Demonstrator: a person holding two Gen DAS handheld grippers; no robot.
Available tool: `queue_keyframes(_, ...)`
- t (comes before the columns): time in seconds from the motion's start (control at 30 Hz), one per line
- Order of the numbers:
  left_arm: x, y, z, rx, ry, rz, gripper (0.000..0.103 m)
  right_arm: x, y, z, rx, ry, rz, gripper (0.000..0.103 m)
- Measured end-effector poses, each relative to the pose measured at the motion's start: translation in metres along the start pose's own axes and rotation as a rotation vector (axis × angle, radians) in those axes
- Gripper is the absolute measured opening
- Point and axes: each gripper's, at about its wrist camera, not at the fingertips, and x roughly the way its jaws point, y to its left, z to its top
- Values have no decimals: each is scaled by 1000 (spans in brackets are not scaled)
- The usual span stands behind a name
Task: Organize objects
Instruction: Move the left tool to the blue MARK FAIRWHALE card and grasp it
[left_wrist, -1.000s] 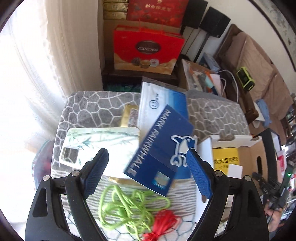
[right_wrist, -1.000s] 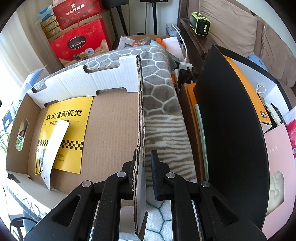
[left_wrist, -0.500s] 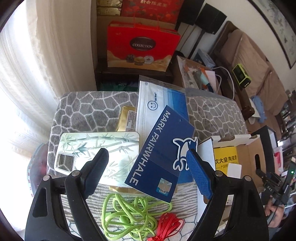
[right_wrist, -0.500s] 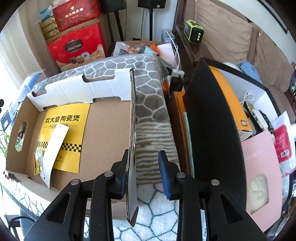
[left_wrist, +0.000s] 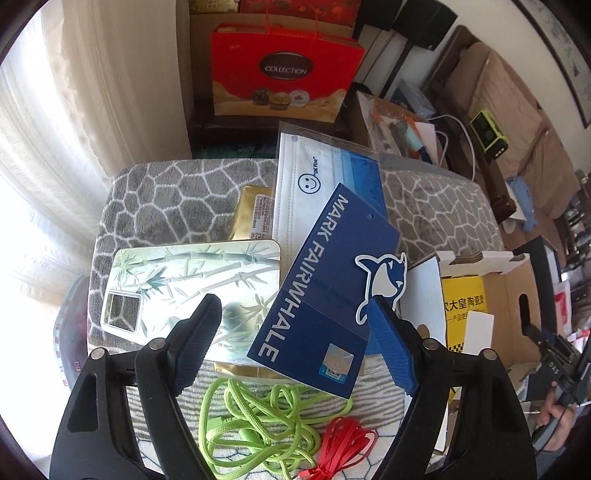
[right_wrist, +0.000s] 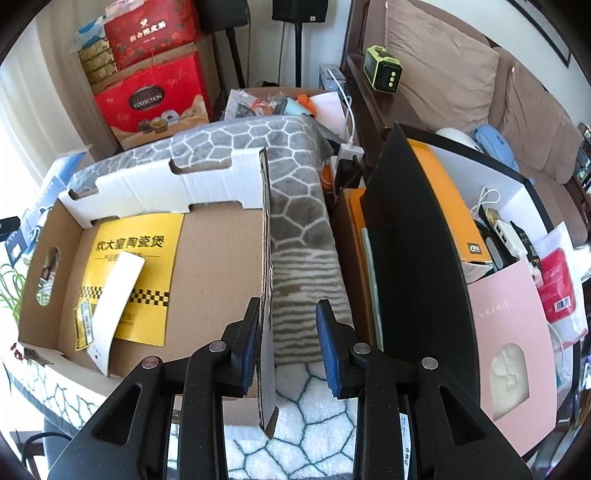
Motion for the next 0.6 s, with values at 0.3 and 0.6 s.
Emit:
queue_keyframes(0.3,6,2,-1,-1,5,51,59,12,4,-1,-6,33,4,27)
queue_keyframes(0.6,9,2,-6,25,-1,107,56,22,4,-3,-3,50,0,27)
